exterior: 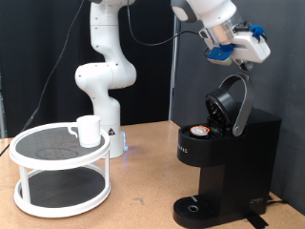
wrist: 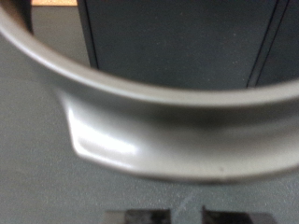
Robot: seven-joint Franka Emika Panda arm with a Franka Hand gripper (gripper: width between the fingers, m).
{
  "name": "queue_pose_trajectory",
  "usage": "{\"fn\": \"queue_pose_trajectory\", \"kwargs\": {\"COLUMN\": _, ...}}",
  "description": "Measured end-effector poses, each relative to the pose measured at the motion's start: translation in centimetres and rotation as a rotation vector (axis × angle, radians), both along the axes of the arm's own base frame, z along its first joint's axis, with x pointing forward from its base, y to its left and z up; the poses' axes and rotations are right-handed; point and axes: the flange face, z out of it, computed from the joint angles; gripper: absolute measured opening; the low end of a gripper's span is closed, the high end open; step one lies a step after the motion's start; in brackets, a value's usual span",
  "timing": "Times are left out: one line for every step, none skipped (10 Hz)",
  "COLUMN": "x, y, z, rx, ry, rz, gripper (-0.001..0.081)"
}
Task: Make a cup of coffee with the keurig machine
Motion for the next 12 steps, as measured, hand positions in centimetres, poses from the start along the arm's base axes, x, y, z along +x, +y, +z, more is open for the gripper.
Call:
{"fn": "queue_pose_trajectory", "kwargs": {"x": 0.0, "y": 0.0, "z": -0.3, "rx": -0.004, "ry": 0.003, "rz": -0.001, "gripper": 0.0}}
{"fn": "queue_pose_trajectory", "kwargs": {"x": 0.1, "y": 0.0, "z": -0.5, "rx": -0.01, "ry": 0.005, "rz": -0.001, "gripper": 0.0}}
{"fn": "queue_pose_trajectory", "kwargs": {"x": 0.1, "y": 0.0, "z": -0.6, "rx": -0.013, "ry": 0.004, "rz": -0.002, "gripper": 0.0}}
{"fn": "queue_pose_trajectory", "kwargs": {"x": 0.1, "y": -0.1, "z": -0.6, "rx": -0.014, "ry": 0.003, "rz": -0.003, "gripper": 0.0}}
{"fn": "queue_pose_trajectory", "kwargs": {"x": 0.1, "y": -0.1, "z": -0.6, "rx": -0.016, "ry": 0.002, "rz": -0.003, "gripper": 0.0}}
{"fn": "queue_pose_trajectory", "kwargs": {"x": 0.1, "y": -0.3, "z": -0.5, "rx": -0.018, "ry": 0.001, "rz": -0.005, "gripper": 0.0}}
{"fn": "queue_pose_trajectory", "kwargs": {"x": 0.1, "y": -0.5, "z": -0.4, "rx": -0.019, "ry": -0.001, "rz": -0.009, "gripper": 0.0}}
{"fn": "queue_pose_trajectory", "kwargs": {"x": 0.1, "y": -0.9, "z": -0.3, "rx": -0.02, "ry": -0.003, "rz": -0.015, "gripper": 0.0}}
{"fn": "queue_pose_trajectory", "kwargs": {"x": 0.2, "y": -1.4, "z": -0.2, "rx": -0.024, "ry": -0.005, "rz": -0.025, "gripper": 0.0}}
{"fn": "queue_pose_trajectory", "kwargs": {"x": 0.4, "y": -2.2, "z": -0.2, "rx": -0.036, "ry": -0.002, "rz": -0.043, "gripper": 0.0}}
{"fn": "queue_pose_trajectory", "kwargs": {"x": 0.6, "y": -3.0, "z": -0.3, "rx": -0.049, "ry": 0.002, "rz": -0.061, "gripper": 0.0}}
{"fn": "queue_pose_trajectory", "kwargs": {"x": 0.7, "y": -3.7, "z": -0.2, "rx": -0.057, "ry": 0.003, "rz": -0.077, "gripper": 0.0}}
